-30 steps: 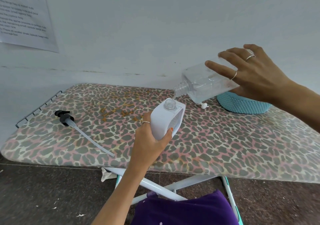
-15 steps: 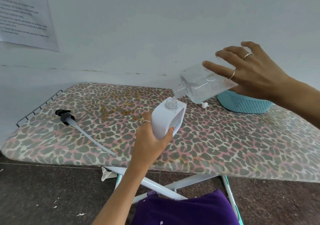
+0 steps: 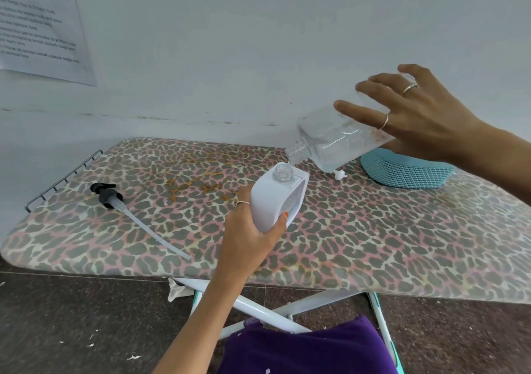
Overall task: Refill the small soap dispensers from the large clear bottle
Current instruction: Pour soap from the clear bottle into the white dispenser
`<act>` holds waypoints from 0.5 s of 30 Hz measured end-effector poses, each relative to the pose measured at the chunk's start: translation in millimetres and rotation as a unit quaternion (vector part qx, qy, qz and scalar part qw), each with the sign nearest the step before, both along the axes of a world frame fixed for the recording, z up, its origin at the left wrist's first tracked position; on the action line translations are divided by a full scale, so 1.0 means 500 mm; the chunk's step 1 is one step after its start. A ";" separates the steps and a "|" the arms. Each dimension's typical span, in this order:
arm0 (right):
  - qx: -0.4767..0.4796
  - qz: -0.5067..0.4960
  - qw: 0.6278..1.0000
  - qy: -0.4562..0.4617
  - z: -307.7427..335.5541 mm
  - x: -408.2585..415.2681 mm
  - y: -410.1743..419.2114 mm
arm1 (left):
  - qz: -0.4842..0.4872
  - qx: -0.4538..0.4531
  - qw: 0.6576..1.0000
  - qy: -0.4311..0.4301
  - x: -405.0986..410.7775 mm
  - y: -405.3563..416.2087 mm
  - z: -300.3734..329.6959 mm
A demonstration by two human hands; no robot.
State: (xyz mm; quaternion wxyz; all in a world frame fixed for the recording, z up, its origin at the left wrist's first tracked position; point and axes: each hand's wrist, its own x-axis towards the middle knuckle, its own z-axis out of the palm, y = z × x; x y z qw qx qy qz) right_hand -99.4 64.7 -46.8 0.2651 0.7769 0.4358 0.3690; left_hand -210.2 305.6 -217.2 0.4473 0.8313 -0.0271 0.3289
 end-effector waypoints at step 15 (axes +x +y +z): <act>-0.030 -0.009 0.999 0.008 0.022 -0.001 0.007 | 0.005 0.006 1.000 0.006 -0.001 0.000 -0.001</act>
